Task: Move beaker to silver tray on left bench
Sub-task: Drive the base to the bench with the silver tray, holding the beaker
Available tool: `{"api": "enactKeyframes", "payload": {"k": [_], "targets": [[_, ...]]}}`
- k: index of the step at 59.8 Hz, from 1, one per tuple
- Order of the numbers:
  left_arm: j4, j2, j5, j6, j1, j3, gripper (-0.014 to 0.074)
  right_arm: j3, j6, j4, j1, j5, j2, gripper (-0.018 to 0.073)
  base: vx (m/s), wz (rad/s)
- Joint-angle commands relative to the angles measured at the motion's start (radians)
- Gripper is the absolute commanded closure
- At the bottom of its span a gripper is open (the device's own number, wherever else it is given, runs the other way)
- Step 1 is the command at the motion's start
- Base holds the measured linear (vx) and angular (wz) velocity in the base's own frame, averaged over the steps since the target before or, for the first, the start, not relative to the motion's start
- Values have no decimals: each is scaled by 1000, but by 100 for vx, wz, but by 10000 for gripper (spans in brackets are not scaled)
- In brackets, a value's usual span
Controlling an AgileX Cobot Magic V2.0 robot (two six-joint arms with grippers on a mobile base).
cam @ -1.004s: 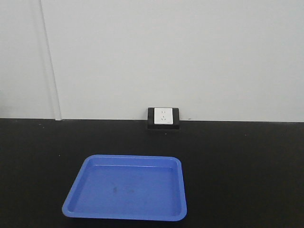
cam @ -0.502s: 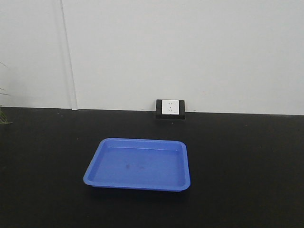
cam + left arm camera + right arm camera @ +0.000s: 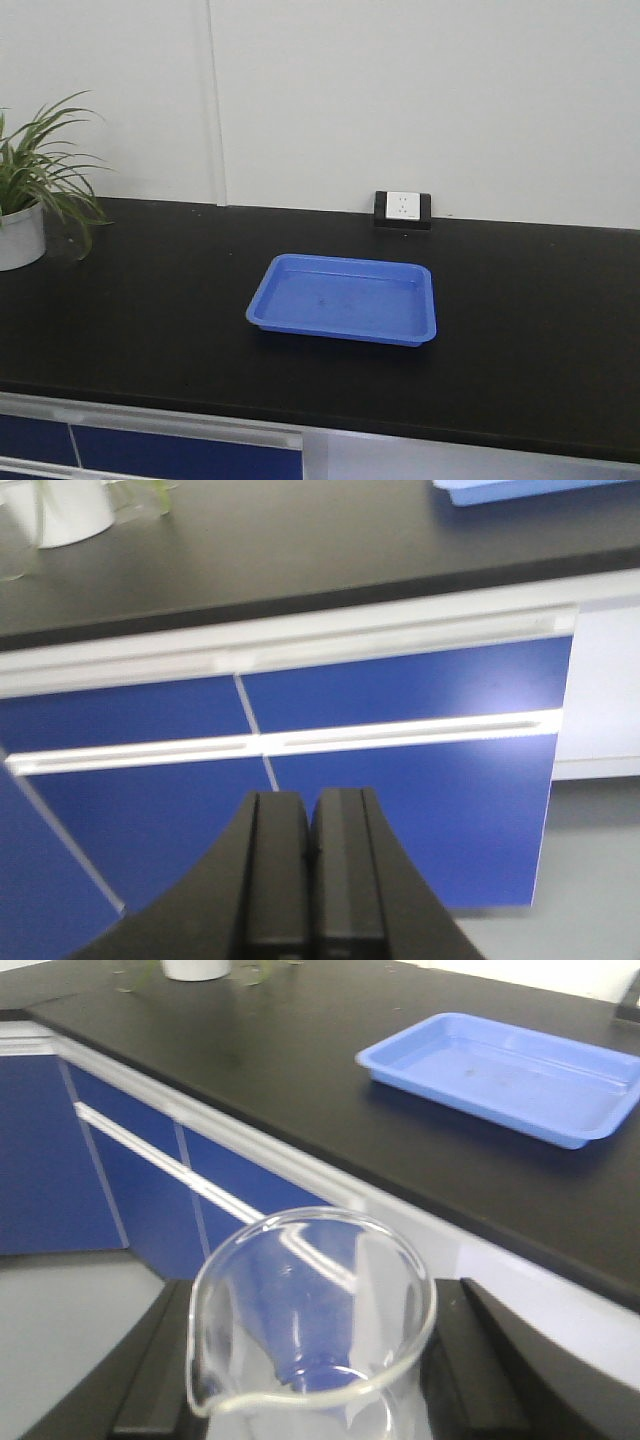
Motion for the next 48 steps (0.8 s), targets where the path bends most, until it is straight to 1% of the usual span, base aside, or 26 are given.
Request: {"api": "enactKeyframes", "payload": {"k": [1,28,48], "targets": [[-1,-7,-83,-2,-3,20,595,-31,-11,-6,-3,-84,-1,573,-31,22],[-1,-7,-83,-2,-3,20,595,-31,-11,-6,-3,-84,-1,573,-31,24],[-1,-7,-83,-2,-3,20,595,-31,-11,-6,-3,-84,-1,573,-28,37]]}}
